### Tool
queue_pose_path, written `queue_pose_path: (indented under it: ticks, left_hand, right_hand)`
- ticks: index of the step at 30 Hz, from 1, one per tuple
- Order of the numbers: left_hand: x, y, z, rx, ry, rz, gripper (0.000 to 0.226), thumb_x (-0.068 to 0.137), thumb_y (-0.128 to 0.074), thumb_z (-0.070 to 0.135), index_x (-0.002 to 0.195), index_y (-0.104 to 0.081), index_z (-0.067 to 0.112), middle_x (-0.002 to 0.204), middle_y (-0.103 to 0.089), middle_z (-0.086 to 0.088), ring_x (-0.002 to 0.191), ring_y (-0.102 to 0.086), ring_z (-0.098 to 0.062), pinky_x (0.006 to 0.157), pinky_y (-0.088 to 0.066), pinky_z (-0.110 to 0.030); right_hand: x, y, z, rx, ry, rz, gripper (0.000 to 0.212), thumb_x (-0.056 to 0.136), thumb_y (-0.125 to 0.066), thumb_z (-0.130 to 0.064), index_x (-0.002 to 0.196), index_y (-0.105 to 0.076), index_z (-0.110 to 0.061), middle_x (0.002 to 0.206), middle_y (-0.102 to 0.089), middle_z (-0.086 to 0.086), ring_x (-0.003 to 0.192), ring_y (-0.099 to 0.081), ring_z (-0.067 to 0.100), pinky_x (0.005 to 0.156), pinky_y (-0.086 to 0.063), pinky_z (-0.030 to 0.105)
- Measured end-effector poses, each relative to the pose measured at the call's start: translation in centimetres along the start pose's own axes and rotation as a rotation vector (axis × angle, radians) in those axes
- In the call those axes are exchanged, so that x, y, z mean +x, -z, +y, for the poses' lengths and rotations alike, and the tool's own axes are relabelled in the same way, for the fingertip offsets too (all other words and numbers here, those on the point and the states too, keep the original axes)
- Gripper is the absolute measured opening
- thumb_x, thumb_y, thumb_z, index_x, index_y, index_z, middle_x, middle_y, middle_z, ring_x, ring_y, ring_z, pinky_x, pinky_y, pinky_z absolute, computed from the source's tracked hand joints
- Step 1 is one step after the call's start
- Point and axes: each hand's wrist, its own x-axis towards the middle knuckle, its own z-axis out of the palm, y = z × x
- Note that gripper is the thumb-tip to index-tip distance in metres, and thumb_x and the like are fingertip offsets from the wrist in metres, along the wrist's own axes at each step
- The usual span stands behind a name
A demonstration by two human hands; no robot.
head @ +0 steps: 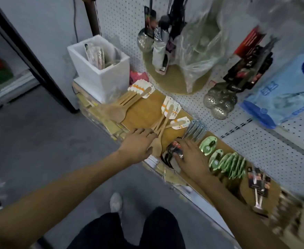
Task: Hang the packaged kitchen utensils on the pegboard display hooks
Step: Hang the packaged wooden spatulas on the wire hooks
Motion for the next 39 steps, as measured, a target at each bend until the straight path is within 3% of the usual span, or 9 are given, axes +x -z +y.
queue_pose_path:
  ticks: [5, 12, 16, 22, 27, 32, 36, 39]
  left_hand:
    - [5.9, -5.3, -4.3, 0.07, -0.028, -0.082, 0.048, 0.091, -0.052, 0.034, 0.137, -0.046, 0.024, 0.138, -0.05, -0.001, 0.118, -0.052, -0.027, 0.1, -0.04, -0.043]
    - [16.0, -13.7, -7.9, 0.059, 0.029, -0.114, 0.044, 0.09, -0.052, 0.029, 0.134, -0.048, 0.022, 0.135, -0.051, -0.005, 0.114, -0.052, -0.031, 0.096, -0.041, -0.045]
    - [21.3, -17.8, -8.4, 0.084, 0.053, -0.133, 0.04, 0.092, -0.051, 0.03, 0.132, -0.052, 0.023, 0.134, -0.05, -0.005, 0.114, -0.05, -0.031, 0.094, -0.04, -0.044]
    - [25.6, -23.0, -8.1, 0.127, 0.071, -0.185, 0.028, 0.095, -0.05, 0.025, 0.119, -0.062, 0.018, 0.124, -0.054, -0.01, 0.109, -0.051, -0.033, 0.084, -0.041, -0.044]
    - [27.8, -25.2, -8.1, 0.154, 0.142, -0.233, 0.027, 0.1, -0.043, 0.025, 0.117, -0.062, 0.017, 0.124, -0.054, -0.01, 0.112, -0.051, -0.034, 0.085, -0.039, -0.045]
    - [29.4, -26.4, -8.1, 0.135, 0.206, -0.278, 0.028, 0.099, -0.05, 0.035, 0.119, -0.061, 0.017, 0.125, -0.052, -0.01, 0.111, -0.051, -0.032, 0.077, -0.038, -0.042]
    - [29.3, -26.4, -7.7, 0.106, 0.241, -0.241, 0.028, 0.099, -0.049, 0.036, 0.115, -0.061, 0.017, 0.119, -0.055, -0.008, 0.106, -0.053, -0.029, 0.076, -0.035, -0.039]
    - [28.3, -25.5, -7.4, -0.041, 0.287, -0.195, 0.028, 0.1, -0.045, 0.038, 0.113, -0.058, 0.017, 0.111, -0.062, -0.004, 0.1, -0.059, -0.027, 0.073, -0.035, -0.035]
  right_hand:
    - [6.6, -4.3, 1.9, 0.006, -0.056, -0.061, 0.046, 0.094, -0.056, -0.033, 0.137, -0.048, -0.016, 0.131, -0.054, 0.005, 0.121, -0.05, 0.027, 0.097, -0.047, 0.039]
    - [17.5, -12.3, 7.3, 0.016, -0.114, -0.08, 0.048, 0.093, -0.058, -0.028, 0.138, -0.047, -0.013, 0.134, -0.054, 0.011, 0.122, -0.05, 0.031, 0.099, -0.045, 0.041]
    - [22.2, -16.5, 9.7, 0.056, -0.191, -0.095, 0.046, 0.092, -0.055, -0.03, 0.135, -0.048, -0.015, 0.128, -0.057, 0.008, 0.116, -0.054, 0.032, 0.091, -0.048, 0.042]
    - [27.5, -21.6, 11.9, 0.176, -0.35, -0.093, 0.031, 0.091, -0.056, -0.03, 0.117, -0.061, -0.015, 0.111, -0.066, 0.014, 0.105, -0.062, 0.036, 0.083, -0.052, 0.041]
    - [30.6, -23.7, 12.2, 0.244, -0.482, -0.098, 0.038, 0.094, -0.054, -0.034, 0.114, -0.06, -0.002, 0.113, -0.066, 0.021, 0.108, -0.06, 0.04, 0.081, -0.047, 0.039]
    - [32.2, -24.2, 13.4, 0.404, -0.6, -0.106, 0.036, 0.086, -0.061, -0.032, 0.097, -0.069, 0.001, 0.096, -0.07, 0.019, 0.098, -0.065, 0.036, 0.08, -0.054, 0.04]
    - [31.1, -24.1, 14.3, 0.524, -0.633, -0.093, 0.028, 0.075, -0.063, -0.035, 0.078, -0.071, -0.008, 0.079, -0.073, 0.014, 0.076, -0.07, 0.035, 0.074, -0.059, 0.049]
    - [29.4, -22.8, 13.9, 0.578, -0.667, -0.069, 0.015, 0.073, -0.065, -0.034, 0.063, -0.061, -0.022, 0.074, -0.072, 0.01, 0.071, -0.071, 0.033, 0.073, -0.059, 0.051]
